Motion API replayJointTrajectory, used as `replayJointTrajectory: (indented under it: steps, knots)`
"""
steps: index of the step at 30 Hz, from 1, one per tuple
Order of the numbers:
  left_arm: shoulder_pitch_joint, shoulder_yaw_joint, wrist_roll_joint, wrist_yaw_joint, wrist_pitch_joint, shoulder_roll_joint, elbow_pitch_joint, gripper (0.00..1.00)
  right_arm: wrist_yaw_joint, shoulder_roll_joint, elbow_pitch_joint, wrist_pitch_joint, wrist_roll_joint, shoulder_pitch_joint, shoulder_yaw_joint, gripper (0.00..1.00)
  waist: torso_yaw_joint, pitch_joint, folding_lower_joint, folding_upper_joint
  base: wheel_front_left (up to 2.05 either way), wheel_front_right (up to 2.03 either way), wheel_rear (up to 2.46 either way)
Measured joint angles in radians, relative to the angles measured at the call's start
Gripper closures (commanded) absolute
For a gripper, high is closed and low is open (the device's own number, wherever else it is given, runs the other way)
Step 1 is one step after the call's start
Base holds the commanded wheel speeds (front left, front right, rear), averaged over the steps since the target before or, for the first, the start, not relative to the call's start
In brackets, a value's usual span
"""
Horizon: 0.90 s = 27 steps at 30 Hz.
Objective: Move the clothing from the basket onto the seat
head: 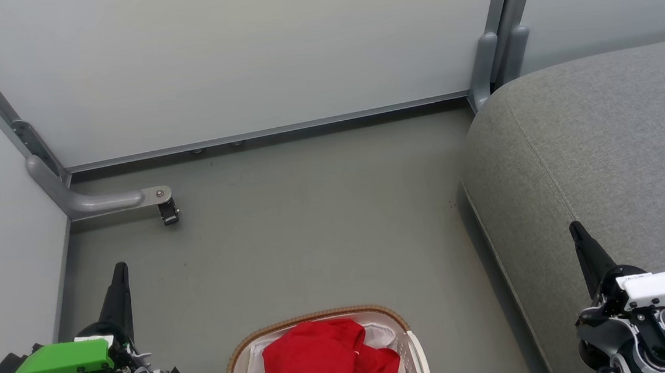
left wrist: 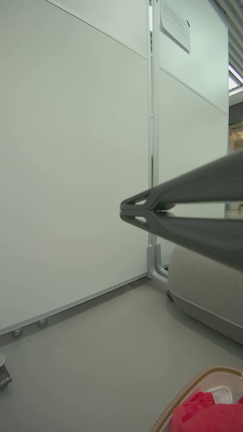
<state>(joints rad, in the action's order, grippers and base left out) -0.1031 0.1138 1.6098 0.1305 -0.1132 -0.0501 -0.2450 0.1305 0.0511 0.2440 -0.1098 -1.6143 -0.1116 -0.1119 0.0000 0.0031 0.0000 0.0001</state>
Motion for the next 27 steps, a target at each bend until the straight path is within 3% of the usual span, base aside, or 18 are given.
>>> replayJointTrajectory:
  steps: [27]
  knots:
    - [0.000,0.000,0.000,0.000,0.000,0.000,0.000,1.00,0.000,-0.001,0.000,0.000,0.003,0.000,-0.001,1.00,0.000,0.000,0.0000,0.0000,0.00,0.00,0.00]
